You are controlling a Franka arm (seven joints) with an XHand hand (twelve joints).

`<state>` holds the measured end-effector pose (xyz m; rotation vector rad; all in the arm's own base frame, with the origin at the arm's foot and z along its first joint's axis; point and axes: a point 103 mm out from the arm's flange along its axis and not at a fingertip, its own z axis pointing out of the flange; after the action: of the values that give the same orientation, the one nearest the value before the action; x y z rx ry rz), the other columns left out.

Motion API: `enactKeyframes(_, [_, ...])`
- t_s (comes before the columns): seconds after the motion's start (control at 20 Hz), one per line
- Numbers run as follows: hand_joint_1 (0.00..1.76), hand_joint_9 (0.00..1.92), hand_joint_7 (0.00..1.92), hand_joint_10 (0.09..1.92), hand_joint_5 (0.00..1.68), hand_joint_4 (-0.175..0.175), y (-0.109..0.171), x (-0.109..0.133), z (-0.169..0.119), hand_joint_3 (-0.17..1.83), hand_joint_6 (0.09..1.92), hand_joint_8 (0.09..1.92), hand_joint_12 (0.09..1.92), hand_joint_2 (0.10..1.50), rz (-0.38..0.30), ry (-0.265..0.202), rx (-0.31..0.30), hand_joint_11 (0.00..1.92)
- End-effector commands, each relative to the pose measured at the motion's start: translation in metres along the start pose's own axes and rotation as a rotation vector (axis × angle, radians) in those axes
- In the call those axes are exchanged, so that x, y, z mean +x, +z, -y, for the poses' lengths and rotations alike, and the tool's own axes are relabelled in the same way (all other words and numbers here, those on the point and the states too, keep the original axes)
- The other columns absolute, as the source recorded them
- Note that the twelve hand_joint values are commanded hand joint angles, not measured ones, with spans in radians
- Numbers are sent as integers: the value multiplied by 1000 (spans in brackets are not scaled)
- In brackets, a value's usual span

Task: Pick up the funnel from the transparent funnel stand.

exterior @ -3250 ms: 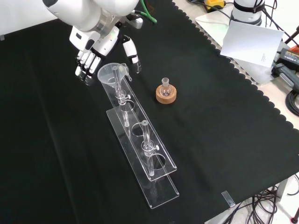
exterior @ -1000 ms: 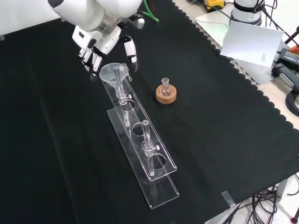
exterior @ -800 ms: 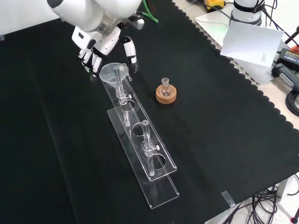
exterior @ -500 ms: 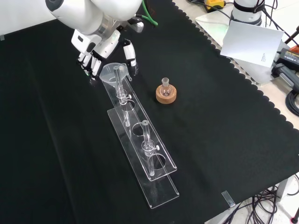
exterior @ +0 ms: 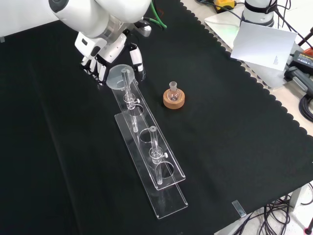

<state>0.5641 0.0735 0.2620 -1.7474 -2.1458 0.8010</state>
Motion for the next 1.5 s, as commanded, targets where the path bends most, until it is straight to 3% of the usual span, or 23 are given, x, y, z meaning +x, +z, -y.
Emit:
enactKeyframes(0.05, [765,506,959,603,636,60,-3,2,-3,232,87,448,1166,663,-9,13,-27,0])
enactKeyframes(0.25, [793,570,1011,546,711,65,-7,10,-7,363,87,472,1184,611,-13,21,-50,0])
enactKeyframes(0.65, [848,657,1081,493,814,69,-13,2,3,478,87,517,1233,567,-60,46,-129,0])
enactKeyframes(1.1, [870,687,1091,447,864,78,-24,-17,35,551,114,530,1252,544,-71,80,-238,0])
enactKeyframes(1.5, [880,686,1084,438,854,76,-39,-46,87,569,117,528,1251,539,-67,116,-346,0])
